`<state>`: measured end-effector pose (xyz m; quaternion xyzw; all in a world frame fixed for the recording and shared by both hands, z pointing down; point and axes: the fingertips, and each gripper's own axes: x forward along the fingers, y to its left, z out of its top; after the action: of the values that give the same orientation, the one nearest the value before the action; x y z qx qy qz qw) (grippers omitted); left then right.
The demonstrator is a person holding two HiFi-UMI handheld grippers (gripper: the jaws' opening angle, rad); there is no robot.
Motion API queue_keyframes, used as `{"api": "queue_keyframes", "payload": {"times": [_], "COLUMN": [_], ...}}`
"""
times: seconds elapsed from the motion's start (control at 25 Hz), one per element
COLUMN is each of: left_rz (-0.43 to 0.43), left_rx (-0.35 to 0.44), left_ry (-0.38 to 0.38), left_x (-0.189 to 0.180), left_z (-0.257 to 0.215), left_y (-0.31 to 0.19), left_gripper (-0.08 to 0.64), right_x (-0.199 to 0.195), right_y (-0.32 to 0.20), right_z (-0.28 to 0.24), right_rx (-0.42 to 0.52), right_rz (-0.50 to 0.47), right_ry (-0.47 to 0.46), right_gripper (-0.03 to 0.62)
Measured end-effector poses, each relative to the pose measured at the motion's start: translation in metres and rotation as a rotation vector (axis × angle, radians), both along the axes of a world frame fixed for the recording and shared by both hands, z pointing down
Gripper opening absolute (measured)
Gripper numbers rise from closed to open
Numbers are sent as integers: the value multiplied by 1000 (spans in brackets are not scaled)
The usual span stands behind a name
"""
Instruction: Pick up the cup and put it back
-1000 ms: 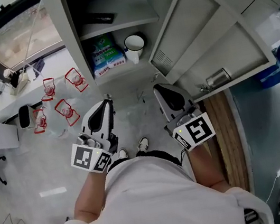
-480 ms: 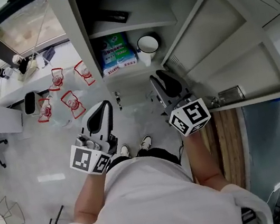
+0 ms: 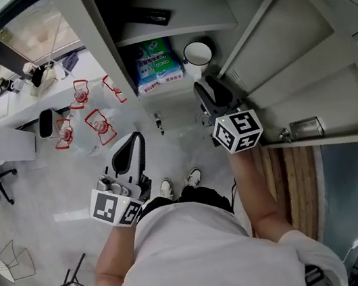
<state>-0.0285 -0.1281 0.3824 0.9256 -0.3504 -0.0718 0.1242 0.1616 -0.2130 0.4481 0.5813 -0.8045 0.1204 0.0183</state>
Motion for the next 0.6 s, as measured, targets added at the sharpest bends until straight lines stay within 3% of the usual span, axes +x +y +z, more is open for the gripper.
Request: {"api": "queue_keyframes", "payload": {"times": [0.16, 0.6], "left_rz": [0, -33], "left_rx": [-3, 5], "left_ry": [-24, -54], "left_x": [-2, -10], "left_z": [2, 0], "left_y": [0, -4], "left_gripper": [20, 20], "right_x": [-1, -1], "right_y": [-16, -29], "right_z": [13, 20], "right_rx": [-27, -22], "right_rz": [4, -21], "right_ry": [-49, -50], "right_gripper": [140, 138]}}
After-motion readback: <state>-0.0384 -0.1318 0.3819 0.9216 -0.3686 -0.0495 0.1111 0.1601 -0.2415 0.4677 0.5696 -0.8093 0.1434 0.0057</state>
